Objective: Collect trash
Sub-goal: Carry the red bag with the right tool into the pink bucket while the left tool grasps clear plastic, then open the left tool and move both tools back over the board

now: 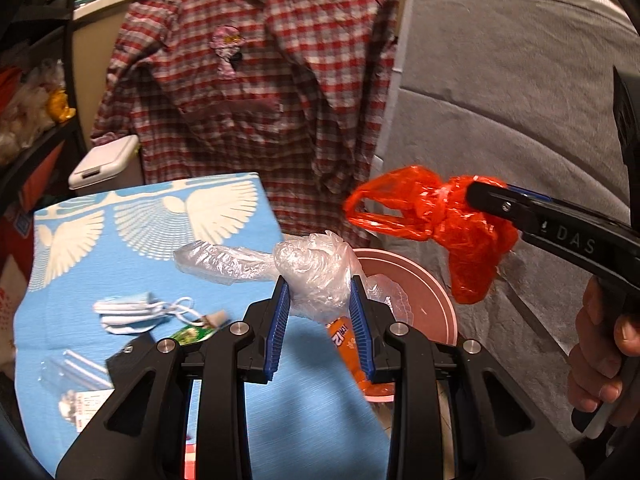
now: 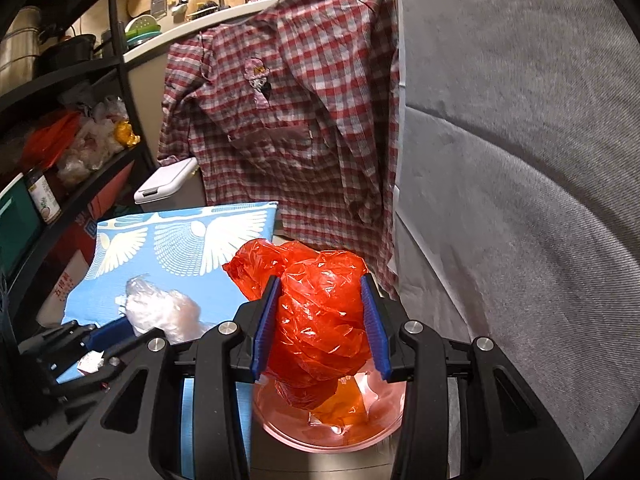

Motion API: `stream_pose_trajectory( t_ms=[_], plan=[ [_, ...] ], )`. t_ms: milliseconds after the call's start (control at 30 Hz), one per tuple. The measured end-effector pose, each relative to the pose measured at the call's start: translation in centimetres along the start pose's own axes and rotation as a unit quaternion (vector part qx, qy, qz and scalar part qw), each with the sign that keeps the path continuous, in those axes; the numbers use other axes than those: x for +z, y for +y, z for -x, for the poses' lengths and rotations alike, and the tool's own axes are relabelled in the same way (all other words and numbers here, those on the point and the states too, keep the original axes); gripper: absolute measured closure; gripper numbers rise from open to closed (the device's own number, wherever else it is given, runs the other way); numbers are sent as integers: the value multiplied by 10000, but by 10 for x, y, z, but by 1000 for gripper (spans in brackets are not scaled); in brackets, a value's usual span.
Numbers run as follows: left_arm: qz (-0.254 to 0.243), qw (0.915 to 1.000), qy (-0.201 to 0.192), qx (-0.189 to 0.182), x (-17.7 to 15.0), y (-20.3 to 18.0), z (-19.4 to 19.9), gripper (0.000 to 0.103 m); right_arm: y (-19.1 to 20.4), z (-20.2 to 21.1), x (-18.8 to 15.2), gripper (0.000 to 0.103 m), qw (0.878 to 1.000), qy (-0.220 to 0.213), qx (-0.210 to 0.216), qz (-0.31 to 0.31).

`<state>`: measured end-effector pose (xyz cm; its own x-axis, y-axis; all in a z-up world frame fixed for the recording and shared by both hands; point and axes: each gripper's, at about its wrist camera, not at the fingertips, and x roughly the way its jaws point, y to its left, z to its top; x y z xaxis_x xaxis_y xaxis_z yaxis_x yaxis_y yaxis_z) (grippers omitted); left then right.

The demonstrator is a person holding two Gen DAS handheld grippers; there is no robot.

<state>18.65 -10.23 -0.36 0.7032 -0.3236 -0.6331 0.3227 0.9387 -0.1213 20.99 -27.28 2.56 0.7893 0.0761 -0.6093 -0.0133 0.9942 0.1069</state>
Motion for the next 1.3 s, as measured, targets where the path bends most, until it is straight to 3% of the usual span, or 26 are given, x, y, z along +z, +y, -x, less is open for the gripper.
stream_pose_trajectory(
  t_ms=[400, 500, 633, 1000, 1300],
  plan=[
    [-211, 9992, 290, -161, 0, -25, -38, 72, -13, -13, 4, 61, 9998, 117, -21, -163],
    [-224, 9991, 294, -210, 2, -26, -42, 58, -13, -14, 5, 54, 9997, 145, -77, -182],
    [-107, 9994, 219, -248, 5, -16, -37, 57, -14, -16, 4, 50, 9996, 180, -77, -204],
    [46, 9999, -54, -135, 6, 22, 1, 58, 3, -3, 6, 50, 9998, -7, 146, -150],
    [100, 9990, -376, 199, -4, 89, 62, 70, 39, 16, 6, 52, 9983, -288, 498, 56]
  ],
)
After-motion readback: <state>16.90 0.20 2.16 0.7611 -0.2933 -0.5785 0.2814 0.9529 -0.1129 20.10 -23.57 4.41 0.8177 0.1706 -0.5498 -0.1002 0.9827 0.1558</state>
